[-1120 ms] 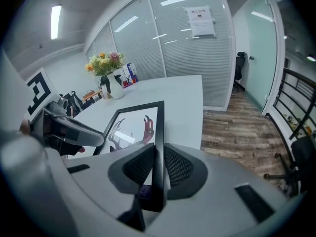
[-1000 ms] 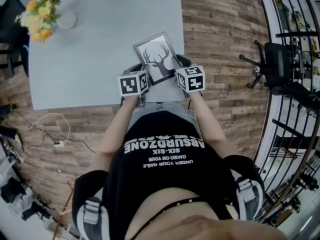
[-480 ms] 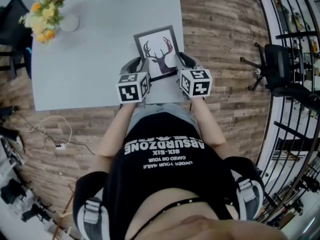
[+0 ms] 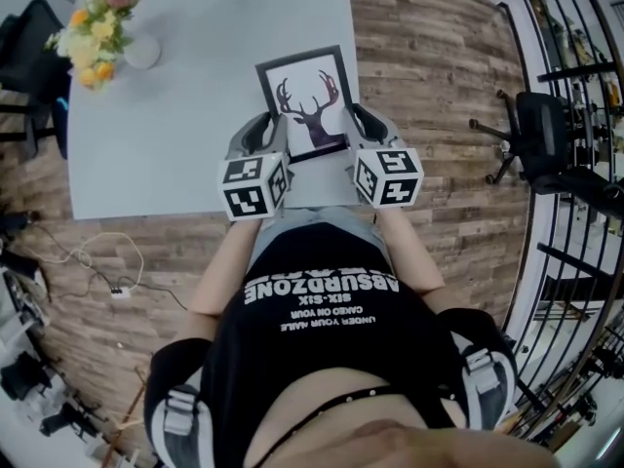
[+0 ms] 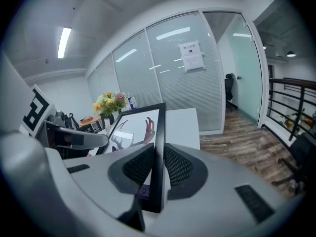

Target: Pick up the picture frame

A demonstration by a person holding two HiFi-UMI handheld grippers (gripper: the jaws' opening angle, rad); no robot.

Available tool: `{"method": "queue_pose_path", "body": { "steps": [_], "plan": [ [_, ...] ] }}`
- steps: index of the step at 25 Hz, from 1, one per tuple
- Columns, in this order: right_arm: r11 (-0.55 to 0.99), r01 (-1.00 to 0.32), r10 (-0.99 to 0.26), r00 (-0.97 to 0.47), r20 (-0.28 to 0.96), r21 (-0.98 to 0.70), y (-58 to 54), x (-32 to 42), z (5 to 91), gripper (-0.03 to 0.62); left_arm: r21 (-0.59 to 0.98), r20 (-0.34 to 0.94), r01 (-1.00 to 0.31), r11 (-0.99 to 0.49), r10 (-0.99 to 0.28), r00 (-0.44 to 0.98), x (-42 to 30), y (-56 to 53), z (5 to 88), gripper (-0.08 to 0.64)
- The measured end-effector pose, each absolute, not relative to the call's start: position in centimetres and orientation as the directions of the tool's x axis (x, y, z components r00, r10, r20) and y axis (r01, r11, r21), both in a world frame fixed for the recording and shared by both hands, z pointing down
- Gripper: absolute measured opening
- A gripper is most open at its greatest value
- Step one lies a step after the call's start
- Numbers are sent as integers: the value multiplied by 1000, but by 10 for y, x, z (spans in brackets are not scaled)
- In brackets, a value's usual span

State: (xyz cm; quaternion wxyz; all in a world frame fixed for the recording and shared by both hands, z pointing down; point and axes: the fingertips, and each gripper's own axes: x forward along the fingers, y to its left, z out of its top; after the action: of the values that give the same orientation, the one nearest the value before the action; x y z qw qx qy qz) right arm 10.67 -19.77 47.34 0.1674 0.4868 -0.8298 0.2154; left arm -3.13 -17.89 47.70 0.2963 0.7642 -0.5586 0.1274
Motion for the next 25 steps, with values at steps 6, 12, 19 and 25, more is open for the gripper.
{"method": "queue_pose_path", "body": {
  "steps": [6,12,19,25],
  "plan": [
    [436,-875,-762,-482,433,-209,-192,105,450,78,292,462,-932,-213,-822,333,-34,-176,446,102],
    [444,-872,-786,-490,377,-208,-190,104,423,78,261,396,-937,-233,-859,324,-36,-177,418,100],
    [447,-875,-796,-484,363,-188,-187,105,411,77,262,368,-934,-243,-870,329,-35,-173,408,100],
    [450,-873,-793,-487,365,-187,-180,101,411,78,262,366,-934,-241,-871,328,-39,-167,408,100]
  ]
}}
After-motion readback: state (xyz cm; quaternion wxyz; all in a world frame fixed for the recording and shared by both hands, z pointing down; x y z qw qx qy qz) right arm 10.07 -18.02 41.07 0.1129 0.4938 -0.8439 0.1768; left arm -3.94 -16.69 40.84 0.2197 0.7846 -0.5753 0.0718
